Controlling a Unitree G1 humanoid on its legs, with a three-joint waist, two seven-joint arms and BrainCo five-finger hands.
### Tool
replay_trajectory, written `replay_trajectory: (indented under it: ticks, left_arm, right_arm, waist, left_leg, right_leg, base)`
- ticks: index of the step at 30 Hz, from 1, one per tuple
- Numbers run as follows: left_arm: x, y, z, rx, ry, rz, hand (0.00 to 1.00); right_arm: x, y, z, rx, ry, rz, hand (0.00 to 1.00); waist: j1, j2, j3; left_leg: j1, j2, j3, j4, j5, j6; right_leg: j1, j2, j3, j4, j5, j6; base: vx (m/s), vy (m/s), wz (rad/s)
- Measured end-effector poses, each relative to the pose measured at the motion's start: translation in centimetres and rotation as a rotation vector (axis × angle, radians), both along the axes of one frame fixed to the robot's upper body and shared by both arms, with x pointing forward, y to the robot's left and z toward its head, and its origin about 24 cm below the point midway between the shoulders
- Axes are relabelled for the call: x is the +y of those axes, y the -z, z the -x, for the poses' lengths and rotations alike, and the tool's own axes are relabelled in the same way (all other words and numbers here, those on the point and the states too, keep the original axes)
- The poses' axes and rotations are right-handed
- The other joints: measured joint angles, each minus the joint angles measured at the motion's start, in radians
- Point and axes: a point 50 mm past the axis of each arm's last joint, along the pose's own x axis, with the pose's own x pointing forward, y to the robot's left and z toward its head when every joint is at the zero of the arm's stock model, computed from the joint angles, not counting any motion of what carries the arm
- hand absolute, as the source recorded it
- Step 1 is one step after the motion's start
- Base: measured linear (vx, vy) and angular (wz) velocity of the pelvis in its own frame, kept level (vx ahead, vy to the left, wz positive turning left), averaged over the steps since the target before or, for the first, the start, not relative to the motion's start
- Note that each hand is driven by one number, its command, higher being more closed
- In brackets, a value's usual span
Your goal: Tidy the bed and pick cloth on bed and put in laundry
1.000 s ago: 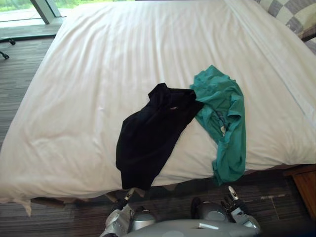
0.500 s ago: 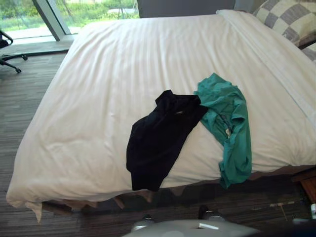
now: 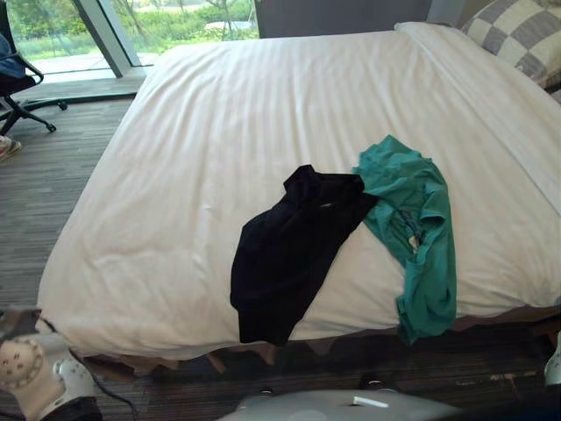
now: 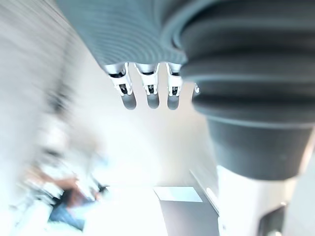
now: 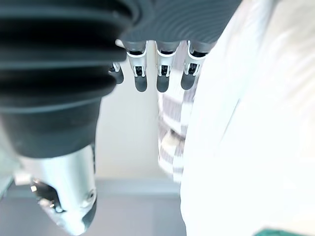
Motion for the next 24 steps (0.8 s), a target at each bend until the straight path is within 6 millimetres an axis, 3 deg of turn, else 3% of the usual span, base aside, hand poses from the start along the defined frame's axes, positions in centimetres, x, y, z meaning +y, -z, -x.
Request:
replay_trajectory:
  ticks: [2,4,7,15,19,24]
  left_arm:
    - [-1.7,-1.5,-1.6,0.029,0.122,-0.111,0.00]
    - [-3.6,-2.9,-4.5,0.069,0.300,-0.206,0.00]
    - [-6.4,-3.5,-8.1,0.169,0.485,-0.306,0.00]
    - [-11.5,1.8,-14.7,0.689,0.780,-0.469,0.00]
    - [-12.7,3.0,-16.6,0.831,0.819,-0.499,0.00]
    - [-13.7,2.8,-19.4,0.956,0.797,-0.510,0.00]
  right_arm:
    - [1.0,0.1,-0.9,0.041,-0.057,0.030,0.00]
    - [2.1,0.2,-1.9,0.084,-0.133,0.062,0.00]
    - [3.2,0.1,-3.2,0.131,-0.221,0.105,0.00]
    - [5.5,-0.9,-6.0,0.112,-0.374,0.130,0.00]
    - [5.7,-1.8,-6.8,0.084,-0.401,0.148,0.00]
    - [6.8,-5.7,-8.1,-0.040,-0.450,0.231,0.00]
  waist:
    - [-0.004,0.004,0.002]
    - [-0.007,0.008,0.008]
    - [-0.008,0.014,0.017]
    - [-0.036,0.006,0.065]
    - [-0.052,0.002,0.104]
    - [-0.078,0.002,0.196]
  left_leg:
    - [0.001,-0.001,0.000,0.000,0.000,0.000]
    - [0.004,0.001,0.000,0.000,-0.001,0.001]
    - [0.004,0.001,0.003,0.001,-0.006,0.011]
    - [-0.019,0.001,0.057,0.016,-0.007,0.012]
    - [-0.046,-0.001,0.084,0.024,-0.006,0.013]
    - [-0.106,-0.004,0.116,0.058,-0.005,0.015]
  right_leg:
    - [0.000,-0.001,0.001,0.000,0.000,0.000]
    - [-0.001,0.001,0.001,0.008,-0.001,0.002]
    - [-0.009,0.001,0.010,0.020,-0.002,0.002]
    - [-0.082,0.002,0.077,0.072,-0.002,0.002]
    - [-0.138,0.002,0.111,0.105,-0.002,0.001]
    - [-0.237,-0.001,0.155,0.161,-0.001,0.000]
  base:
    - [0.00,0.000,0.00]
    - [-0.04,-0.010,0.00]
    - [-0.06,-0.003,-0.04]
    - [-0.05,0.003,-0.21]
    - [-0.02,0.000,-0.21]
    - [-0.04,-0.008,-0.19]
